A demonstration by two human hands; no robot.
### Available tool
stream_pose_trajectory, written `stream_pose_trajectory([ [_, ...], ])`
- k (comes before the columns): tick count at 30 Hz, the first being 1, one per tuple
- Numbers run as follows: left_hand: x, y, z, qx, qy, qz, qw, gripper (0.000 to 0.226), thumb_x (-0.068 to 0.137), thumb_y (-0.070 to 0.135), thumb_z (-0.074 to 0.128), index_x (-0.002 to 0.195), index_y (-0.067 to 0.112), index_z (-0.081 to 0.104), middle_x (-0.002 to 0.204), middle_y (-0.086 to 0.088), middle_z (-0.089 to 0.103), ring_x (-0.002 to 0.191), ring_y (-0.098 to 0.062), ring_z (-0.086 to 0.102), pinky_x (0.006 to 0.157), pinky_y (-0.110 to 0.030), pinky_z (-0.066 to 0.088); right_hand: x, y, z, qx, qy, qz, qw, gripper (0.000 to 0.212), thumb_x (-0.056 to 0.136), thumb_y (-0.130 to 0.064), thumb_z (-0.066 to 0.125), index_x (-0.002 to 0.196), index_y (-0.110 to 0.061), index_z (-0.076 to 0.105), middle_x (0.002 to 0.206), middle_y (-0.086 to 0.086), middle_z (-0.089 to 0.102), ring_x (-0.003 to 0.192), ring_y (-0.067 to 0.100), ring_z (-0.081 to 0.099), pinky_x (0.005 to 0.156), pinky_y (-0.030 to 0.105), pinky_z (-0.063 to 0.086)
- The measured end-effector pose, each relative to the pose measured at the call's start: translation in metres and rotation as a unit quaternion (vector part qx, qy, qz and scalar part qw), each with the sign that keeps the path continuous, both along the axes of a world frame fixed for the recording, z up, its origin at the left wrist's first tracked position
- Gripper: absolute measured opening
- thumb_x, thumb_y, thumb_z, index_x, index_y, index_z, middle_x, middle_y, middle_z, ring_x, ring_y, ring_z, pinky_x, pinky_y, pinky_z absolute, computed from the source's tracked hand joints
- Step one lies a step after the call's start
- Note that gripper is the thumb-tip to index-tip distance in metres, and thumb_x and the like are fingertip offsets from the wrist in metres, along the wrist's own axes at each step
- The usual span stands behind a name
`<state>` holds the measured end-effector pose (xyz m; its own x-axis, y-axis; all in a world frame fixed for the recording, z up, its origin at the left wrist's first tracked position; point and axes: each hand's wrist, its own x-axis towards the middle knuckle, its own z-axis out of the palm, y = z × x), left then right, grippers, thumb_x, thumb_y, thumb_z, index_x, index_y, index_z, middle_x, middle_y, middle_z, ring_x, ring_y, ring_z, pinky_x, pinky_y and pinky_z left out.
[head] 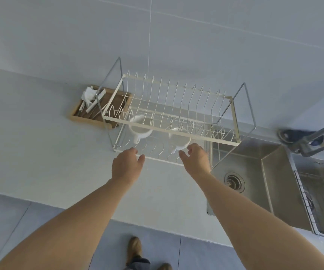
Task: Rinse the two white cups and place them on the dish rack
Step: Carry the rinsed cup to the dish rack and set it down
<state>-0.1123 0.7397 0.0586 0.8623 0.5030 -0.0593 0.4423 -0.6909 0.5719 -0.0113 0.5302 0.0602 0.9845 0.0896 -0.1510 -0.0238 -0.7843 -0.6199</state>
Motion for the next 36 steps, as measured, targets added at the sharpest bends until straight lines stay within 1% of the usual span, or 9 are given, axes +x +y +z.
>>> stream_pose_trajectory([
  [5,-0.003,0.011,0.002,0.004,-0.001,0.000,1.000,0.039,0.094,0.037,0.059,0.119,0.007,0.064,0.115,-0.010,0.071,0.108,-0.032,0.063,0.088,-0.043,0.052,-0.016,0.006,-0.007,0.015,0.010,-0.033,0.999,0.042,0.091,-0.040,0.066,0.120,-0.009,0.060,0.118,0.006,0.064,0.103,0.026,0.061,0.083,0.036,0.049],
  [10,0.010,0.028,-0.003,0.003,-0.015,0.003,1.000,0.041,0.095,0.038,0.058,0.117,0.005,0.065,0.110,-0.012,0.072,0.104,-0.035,0.064,0.084,-0.043,0.054,-0.015,0.020,-0.014,0.004,0.015,-0.071,0.997,0.049,0.089,-0.049,0.065,0.121,-0.012,0.061,0.113,0.004,0.067,0.102,0.026,0.063,0.093,0.045,0.051],
  [13,0.023,0.040,-0.010,0.003,-0.031,-0.013,0.999,0.040,0.095,0.039,0.057,0.105,0.001,0.066,0.098,-0.014,0.072,0.092,-0.036,0.066,0.078,-0.047,0.055,-0.013,0.033,-0.021,0.022,0.009,-0.107,0.994,0.054,0.086,-0.053,0.068,0.119,-0.011,0.062,0.108,0.005,0.068,0.099,0.026,0.064,0.090,0.043,0.052],
  [18,0.038,0.051,-0.022,0.008,-0.024,-0.041,0.999,0.038,0.095,0.039,0.057,0.092,0.002,0.065,0.093,-0.015,0.072,0.083,-0.037,0.065,0.071,-0.046,0.055,-0.012,0.047,-0.032,0.023,0.007,-0.141,0.990,0.061,0.082,-0.057,0.071,0.120,-0.009,0.063,0.107,0.003,0.070,0.099,0.025,0.064,0.083,0.037,0.050],
  [23,0.044,0.054,-0.028,-0.007,-0.050,-0.070,0.996,0.035,0.095,0.036,0.058,0.097,0.003,0.070,0.091,-0.014,0.073,0.085,-0.038,0.066,0.070,-0.045,0.055,-0.007,0.055,-0.037,0.033,-0.012,-0.162,0.986,0.056,0.084,-0.052,0.072,0.117,-0.007,0.066,0.101,0.005,0.071,0.090,0.022,0.062,0.074,0.031,0.042],
  [26,0.046,0.055,-0.027,0.000,-0.056,-0.078,0.995,0.036,0.096,0.036,0.055,0.088,0.004,0.069,0.084,-0.014,0.072,0.077,-0.038,0.065,0.064,-0.042,0.053,-0.005,0.058,-0.036,0.024,-0.021,-0.163,0.986,0.046,0.088,-0.045,0.070,0.109,-0.004,0.069,0.097,0.007,0.071,0.086,0.024,0.059,0.071,0.029,0.038],
  [29,0.049,0.059,-0.026,0.011,-0.051,-0.085,0.995,0.037,0.097,0.035,0.052,0.080,0.005,0.066,0.076,-0.011,0.069,0.070,-0.036,0.063,0.058,-0.038,0.049,-0.005,0.060,-0.035,0.019,-0.026,-0.168,0.985,0.036,0.090,-0.040,0.068,0.093,-0.004,0.069,0.084,0.005,0.063,0.079,0.026,0.054,0.066,0.029,0.035],
  [32,0.050,0.060,-0.024,0.001,-0.047,-0.089,0.995,0.037,0.096,0.035,0.054,0.082,0.004,0.066,0.077,-0.012,0.070,0.072,-0.037,0.063,0.061,-0.040,0.052,-0.006,0.062,-0.032,0.006,-0.027,-0.160,0.987,0.029,0.092,-0.036,0.066,0.081,-0.009,0.062,0.076,0.002,0.057,0.075,0.026,0.051,0.064,0.029,0.034],
  [36,0.051,0.058,-0.025,0.004,-0.051,-0.090,0.995,0.035,0.097,0.033,0.054,0.078,0.004,0.063,0.074,-0.014,0.068,0.071,-0.039,0.062,0.058,-0.038,0.047,-0.007,0.064,-0.030,-0.022,-0.038,-0.146,0.988,0.039,0.092,-0.024,0.060,0.058,-0.013,0.046,0.053,0.001,0.046,0.064,0.030,0.047,0.048,0.032,0.027],
])
